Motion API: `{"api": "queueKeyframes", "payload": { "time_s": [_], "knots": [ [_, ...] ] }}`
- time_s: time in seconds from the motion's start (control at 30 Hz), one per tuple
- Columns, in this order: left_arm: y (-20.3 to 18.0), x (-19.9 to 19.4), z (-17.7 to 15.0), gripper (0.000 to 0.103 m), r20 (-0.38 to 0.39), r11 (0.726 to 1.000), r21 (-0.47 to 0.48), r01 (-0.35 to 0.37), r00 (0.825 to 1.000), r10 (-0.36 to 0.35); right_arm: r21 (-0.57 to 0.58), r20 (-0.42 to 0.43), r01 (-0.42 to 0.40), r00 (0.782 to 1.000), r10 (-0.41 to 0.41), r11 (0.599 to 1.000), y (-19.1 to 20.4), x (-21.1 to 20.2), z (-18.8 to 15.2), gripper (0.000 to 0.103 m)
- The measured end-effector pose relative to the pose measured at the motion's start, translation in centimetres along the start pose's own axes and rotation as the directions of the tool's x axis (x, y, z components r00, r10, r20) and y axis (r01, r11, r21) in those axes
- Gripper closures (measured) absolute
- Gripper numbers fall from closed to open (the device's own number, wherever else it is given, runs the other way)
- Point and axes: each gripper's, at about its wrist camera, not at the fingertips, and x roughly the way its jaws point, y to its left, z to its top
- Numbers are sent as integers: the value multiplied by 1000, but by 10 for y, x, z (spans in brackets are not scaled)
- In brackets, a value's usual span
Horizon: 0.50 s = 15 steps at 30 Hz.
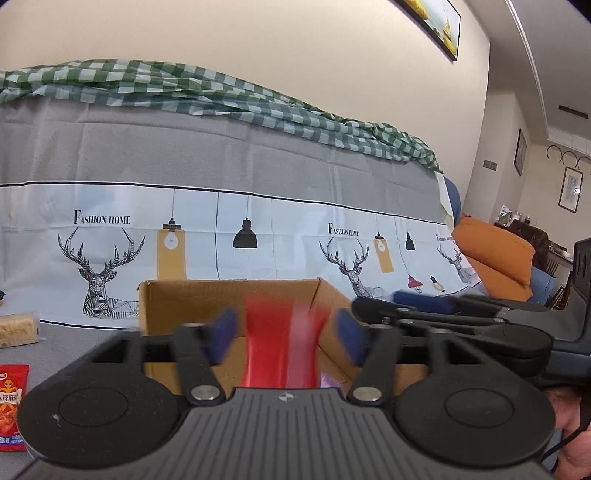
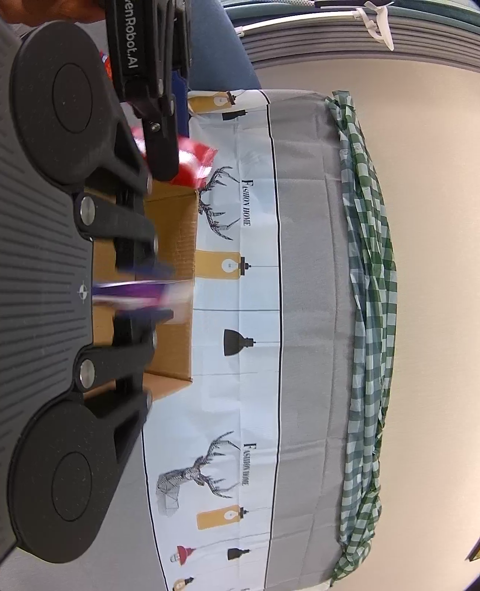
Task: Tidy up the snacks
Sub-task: 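Open both tools to drop the red packet and purple snack into the box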
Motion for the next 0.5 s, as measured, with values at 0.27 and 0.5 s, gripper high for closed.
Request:
{"api": "queueKeyframes", "payload": {
  "time_s": [0.27,0.5],
  "knots": [
    [11,-24,-3,18,75,992,29,-122,990,119,13,67,87,994,-88,996,14,1,1,19],
    [50,-56,3,18,58,977,-49,-207,976,209,13,116,84,990,-85,996,42,-1,1,11]
  ]
}}
